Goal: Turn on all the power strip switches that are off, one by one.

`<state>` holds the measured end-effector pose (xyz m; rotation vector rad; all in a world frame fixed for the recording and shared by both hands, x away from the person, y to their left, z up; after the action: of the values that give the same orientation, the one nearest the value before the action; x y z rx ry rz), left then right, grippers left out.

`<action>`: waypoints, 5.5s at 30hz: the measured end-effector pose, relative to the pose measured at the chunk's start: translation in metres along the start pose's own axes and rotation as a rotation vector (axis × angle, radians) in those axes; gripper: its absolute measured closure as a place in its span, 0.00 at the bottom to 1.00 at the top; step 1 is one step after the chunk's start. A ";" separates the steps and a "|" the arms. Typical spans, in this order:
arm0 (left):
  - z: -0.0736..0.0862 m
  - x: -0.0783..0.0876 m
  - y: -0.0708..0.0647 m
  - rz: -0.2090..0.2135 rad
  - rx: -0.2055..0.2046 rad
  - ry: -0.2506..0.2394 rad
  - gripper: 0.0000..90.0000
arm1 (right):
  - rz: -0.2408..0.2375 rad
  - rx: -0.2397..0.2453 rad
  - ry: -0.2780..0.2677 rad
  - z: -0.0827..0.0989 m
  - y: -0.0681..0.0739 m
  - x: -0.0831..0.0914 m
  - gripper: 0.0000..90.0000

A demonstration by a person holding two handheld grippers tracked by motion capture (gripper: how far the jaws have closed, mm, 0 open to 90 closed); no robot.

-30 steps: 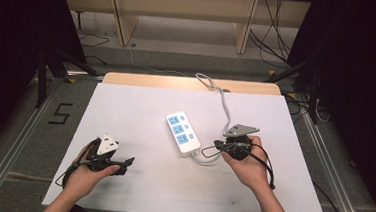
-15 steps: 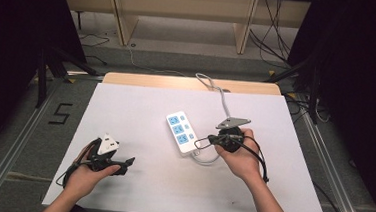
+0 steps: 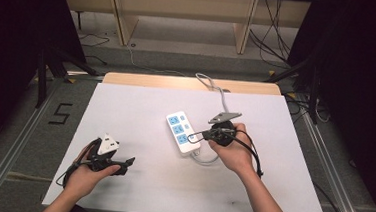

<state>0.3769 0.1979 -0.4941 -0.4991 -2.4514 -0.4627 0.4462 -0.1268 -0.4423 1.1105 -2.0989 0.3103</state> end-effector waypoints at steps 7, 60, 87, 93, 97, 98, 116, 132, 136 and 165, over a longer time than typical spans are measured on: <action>0.000 0.000 0.000 0.001 -0.001 -0.001 0.23 | -0.002 -0.001 0.018 -0.007 0.000 -0.007 1.00; 0.000 -0.001 0.001 0.003 -0.004 -0.003 0.22 | 0.005 -0.046 0.176 -0.028 -0.008 -0.059 1.00; 0.000 -0.001 0.001 0.005 -0.006 -0.003 0.22 | 0.000 -0.068 0.237 -0.030 -0.011 -0.073 1.00; 0.000 -0.001 0.001 0.005 -0.005 0.001 0.22 | 0.004 -0.066 0.254 -0.031 -0.010 -0.073 1.00; 0.000 -0.001 0.001 0.005 -0.003 -0.003 0.22 | 0.009 -0.061 0.269 -0.032 -0.010 -0.075 1.00; 0.000 -0.001 0.001 0.005 -0.004 -0.001 0.22 | 0.008 -0.062 0.272 -0.032 -0.010 -0.075 1.00; 0.000 -0.001 0.000 0.004 -0.001 0.003 0.22 | 0.018 -0.068 0.272 -0.032 -0.006 -0.080 1.00; 0.000 -0.001 0.001 0.006 0.005 -0.004 0.22 | 0.009 -0.088 0.264 -0.035 -0.007 -0.078 1.00; 0.000 -0.001 0.002 0.006 0.003 -0.001 0.22 | 0.016 -0.085 0.266 -0.035 -0.006 -0.078 1.00; 0.000 -0.001 0.001 0.007 -0.002 0.002 0.22 | 0.035 -0.086 0.291 -0.032 -0.009 -0.078 1.00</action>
<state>0.3782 0.1982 -0.4945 -0.5078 -2.4464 -0.4633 0.4975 -0.0679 -0.4760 0.9194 -1.8572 0.3714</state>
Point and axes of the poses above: each handheld gripper's, and its own axes: x roughly backward along the jaws, z roughly out of its underside, y roughly to its left, the point moved 4 cm from there along -x, roughly forward along the jaws, and after that the axes turned 11 degrees about -z, right-handed, at the moved point
